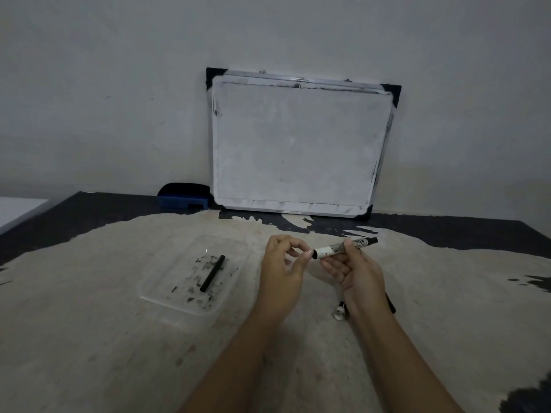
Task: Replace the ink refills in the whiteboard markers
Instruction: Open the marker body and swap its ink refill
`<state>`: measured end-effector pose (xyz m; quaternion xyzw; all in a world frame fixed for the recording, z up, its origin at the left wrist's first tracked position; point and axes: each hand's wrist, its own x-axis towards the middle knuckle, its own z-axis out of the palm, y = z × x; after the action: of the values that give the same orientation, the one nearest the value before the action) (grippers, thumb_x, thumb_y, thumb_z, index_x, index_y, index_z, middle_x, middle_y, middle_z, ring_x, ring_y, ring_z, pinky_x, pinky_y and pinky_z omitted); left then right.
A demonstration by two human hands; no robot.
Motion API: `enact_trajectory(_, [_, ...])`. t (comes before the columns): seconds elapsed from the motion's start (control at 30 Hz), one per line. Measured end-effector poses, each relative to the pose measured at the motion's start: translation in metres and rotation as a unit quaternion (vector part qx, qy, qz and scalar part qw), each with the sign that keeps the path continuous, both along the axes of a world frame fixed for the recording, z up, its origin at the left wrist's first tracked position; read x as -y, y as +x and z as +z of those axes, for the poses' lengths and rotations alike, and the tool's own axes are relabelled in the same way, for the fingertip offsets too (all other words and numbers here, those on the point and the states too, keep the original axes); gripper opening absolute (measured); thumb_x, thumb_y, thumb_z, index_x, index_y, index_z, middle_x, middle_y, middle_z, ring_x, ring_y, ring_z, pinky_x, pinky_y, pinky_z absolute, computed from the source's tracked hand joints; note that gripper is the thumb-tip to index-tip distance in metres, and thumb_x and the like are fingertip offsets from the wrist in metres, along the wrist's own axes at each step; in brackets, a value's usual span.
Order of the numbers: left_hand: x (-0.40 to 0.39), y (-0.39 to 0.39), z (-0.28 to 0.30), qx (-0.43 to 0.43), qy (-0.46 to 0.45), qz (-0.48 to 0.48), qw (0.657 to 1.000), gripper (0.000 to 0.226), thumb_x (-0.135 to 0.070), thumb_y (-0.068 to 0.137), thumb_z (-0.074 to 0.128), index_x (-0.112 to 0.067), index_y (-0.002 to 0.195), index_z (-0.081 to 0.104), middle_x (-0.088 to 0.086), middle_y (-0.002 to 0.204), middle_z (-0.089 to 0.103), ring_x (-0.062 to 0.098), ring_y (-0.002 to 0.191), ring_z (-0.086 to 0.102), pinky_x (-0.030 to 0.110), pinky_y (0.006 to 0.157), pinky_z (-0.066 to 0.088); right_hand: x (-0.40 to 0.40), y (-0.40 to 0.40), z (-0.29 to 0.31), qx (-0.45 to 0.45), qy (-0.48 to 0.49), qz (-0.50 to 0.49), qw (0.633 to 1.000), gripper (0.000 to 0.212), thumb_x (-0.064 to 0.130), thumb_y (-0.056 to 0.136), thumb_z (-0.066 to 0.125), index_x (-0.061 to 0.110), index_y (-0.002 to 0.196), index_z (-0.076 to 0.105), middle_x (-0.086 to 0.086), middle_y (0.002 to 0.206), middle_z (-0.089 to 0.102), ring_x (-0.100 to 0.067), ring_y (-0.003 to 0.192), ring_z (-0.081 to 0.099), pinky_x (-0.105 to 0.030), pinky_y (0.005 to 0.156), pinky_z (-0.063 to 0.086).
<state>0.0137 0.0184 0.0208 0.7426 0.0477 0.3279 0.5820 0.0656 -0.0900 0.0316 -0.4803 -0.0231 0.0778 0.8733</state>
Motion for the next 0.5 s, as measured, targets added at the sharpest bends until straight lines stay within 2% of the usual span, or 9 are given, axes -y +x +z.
enact_trajectory(0.37, [-0.0042,-0.0004,0.0004,-0.013,0.01,-0.01,1.0,0.019,-0.012,0.084,0.061,-0.029,0.078,0.058,-0.008,0.095,0.05,-0.007,0.081,0.05,0.005,0.071,0.037,0.0042,0.0038,-0.0007,-0.011,0.012,-0.026,1.0,0.018,0.014,0.093,0.053,0.0,0.083,0.058,-0.007,0.053,0.069,-0.015,0.05,0.068,-0.022,0.048,0.056])
enact_trajectory(0.5, [-0.0033,-0.0025,0.0021,-0.011,-0.002,-0.035,0.999,0.011,-0.017,0.086,0.06,-0.025,0.093,0.062,-0.005,0.105,0.055,-0.007,0.082,0.052,0.004,0.073,0.039,0.0054,0.0057,-0.0027,-0.009,0.014,-0.04,0.999,0.019,0.016,0.092,0.054,0.0,0.082,0.06,-0.008,0.055,0.069,-0.017,0.052,0.069,-0.023,0.05,0.057])
